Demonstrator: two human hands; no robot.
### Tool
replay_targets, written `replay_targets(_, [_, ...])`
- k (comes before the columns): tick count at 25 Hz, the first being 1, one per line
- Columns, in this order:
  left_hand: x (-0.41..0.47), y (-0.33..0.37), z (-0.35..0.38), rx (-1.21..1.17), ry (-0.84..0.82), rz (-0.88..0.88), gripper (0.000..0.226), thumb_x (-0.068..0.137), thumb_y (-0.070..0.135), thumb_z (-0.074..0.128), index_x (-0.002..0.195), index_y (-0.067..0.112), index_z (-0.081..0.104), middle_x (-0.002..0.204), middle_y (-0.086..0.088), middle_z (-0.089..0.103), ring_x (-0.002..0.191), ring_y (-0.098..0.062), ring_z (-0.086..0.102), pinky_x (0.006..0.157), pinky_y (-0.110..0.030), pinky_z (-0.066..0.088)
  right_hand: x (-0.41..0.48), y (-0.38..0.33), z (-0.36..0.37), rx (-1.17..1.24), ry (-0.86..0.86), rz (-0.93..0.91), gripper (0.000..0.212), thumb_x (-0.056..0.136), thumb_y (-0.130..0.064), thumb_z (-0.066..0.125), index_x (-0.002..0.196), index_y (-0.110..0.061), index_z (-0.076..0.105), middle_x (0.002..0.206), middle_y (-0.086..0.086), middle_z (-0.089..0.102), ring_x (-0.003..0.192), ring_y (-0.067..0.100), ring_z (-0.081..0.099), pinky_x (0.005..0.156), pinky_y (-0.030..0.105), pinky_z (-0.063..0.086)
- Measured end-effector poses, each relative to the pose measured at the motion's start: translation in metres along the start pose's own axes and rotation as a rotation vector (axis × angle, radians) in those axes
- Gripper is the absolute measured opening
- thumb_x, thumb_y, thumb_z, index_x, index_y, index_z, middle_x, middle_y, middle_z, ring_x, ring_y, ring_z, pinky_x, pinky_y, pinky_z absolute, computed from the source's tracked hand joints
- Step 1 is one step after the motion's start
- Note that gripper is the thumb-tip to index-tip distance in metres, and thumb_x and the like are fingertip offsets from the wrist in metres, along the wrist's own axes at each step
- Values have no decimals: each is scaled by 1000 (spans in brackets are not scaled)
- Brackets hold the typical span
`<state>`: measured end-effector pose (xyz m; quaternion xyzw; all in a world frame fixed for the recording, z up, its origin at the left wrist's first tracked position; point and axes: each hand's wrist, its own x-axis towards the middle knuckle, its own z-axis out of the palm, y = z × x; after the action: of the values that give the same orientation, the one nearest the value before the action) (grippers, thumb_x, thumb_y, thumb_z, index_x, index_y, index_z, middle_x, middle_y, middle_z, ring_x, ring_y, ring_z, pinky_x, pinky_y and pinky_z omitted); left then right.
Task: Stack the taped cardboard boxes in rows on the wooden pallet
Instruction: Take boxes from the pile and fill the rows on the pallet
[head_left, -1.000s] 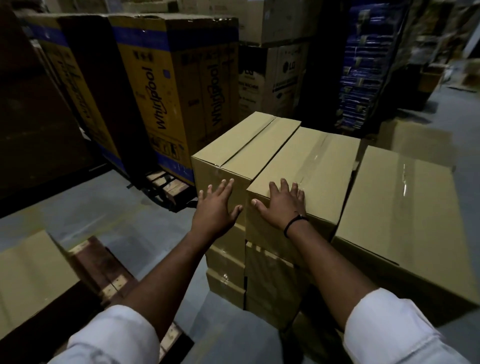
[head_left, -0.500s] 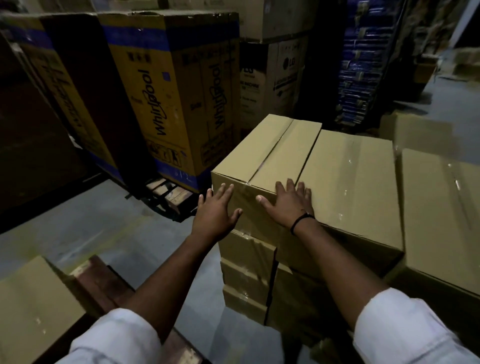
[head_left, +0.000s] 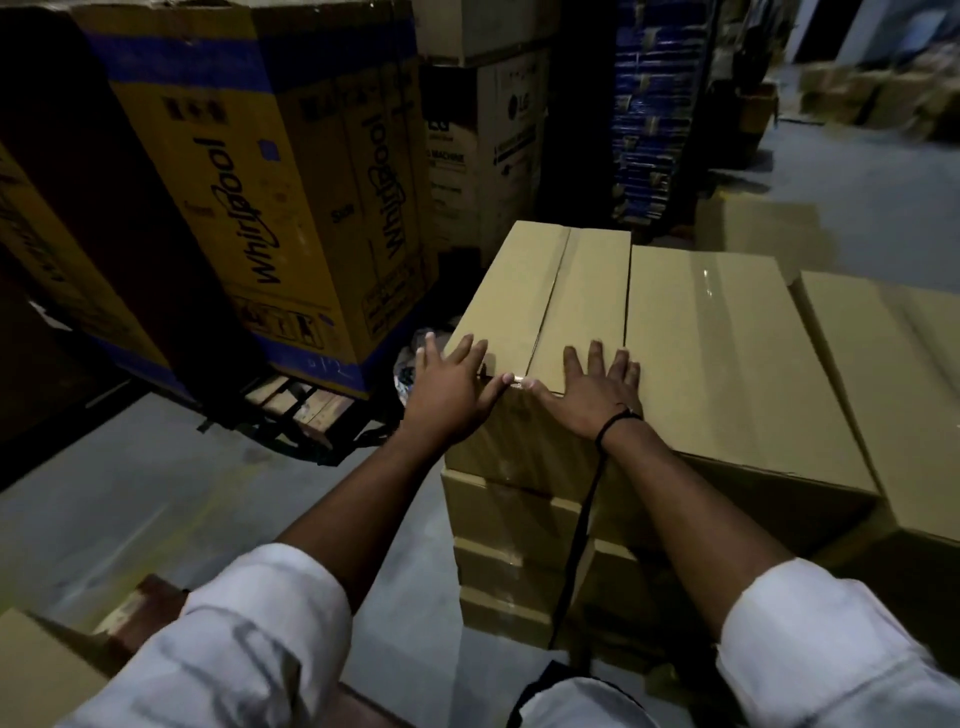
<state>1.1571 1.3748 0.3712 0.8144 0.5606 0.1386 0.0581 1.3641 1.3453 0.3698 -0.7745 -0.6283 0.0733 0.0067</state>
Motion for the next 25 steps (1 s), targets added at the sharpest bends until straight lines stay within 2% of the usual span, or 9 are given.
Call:
replay_targets(5, [53,4,3,91,-129,64,71,102,68,25,157,22,35,167,-9,26,153,-51,8,123,-63,6,30,3,-4,41,-48,10,104,82,-94,8,165,-31,4,171,10,-9,153,49,-12,123,60,-10])
replay_targets(7, [75,1,5,77,-172,64,69,102,67,27,155,23,36,167,-8,27,150,-53,15,122,-64,15,46,3,-6,50,-37,26,106,79,-95,6,164,-32,5,172,9,-8,153,50,-12,123,61,-10])
replay_targets(10, [99,-3,7,58,-219,65,71,102,67,30,159,25,27,170,-6,20,150,-52,17,119,-61,26,71,1,-8,62,-17,39,110,77,-97,5,164,-31,5,172,10,-7,152,51,-13,122,61,-10])
replay_targets(13, [122,-6,4,29,-240,74,73,103,67,29,163,27,21,172,-4,11,154,-45,10,122,-56,19,100,1,-10,63,9,45,104,82,-94,8,164,-30,6,172,10,-7,152,51,-13,123,62,-8])
replay_targets(19, [156,-14,18,-49,-264,129,74,101,70,31,163,32,20,172,4,7,156,-43,-5,123,-58,13,142,6,-14,76,15,68,98,86,-91,15,164,-32,9,172,7,-3,153,48,-11,123,61,-6])
replay_targets(21, [155,-25,21,-75,-258,135,72,101,70,32,163,36,18,172,9,4,156,-40,-7,123,-58,12,150,5,-16,90,26,58,97,86,-89,20,164,-32,12,172,7,-1,154,47,-10,124,62,-2])
replay_targets(25, [145,-53,16,-111,-249,81,71,100,73,30,162,44,12,170,19,-1,156,-38,0,120,-59,19,163,-9,-18,189,36,68,99,85,-88,35,163,-30,15,172,3,-1,154,45,-15,118,66,23])
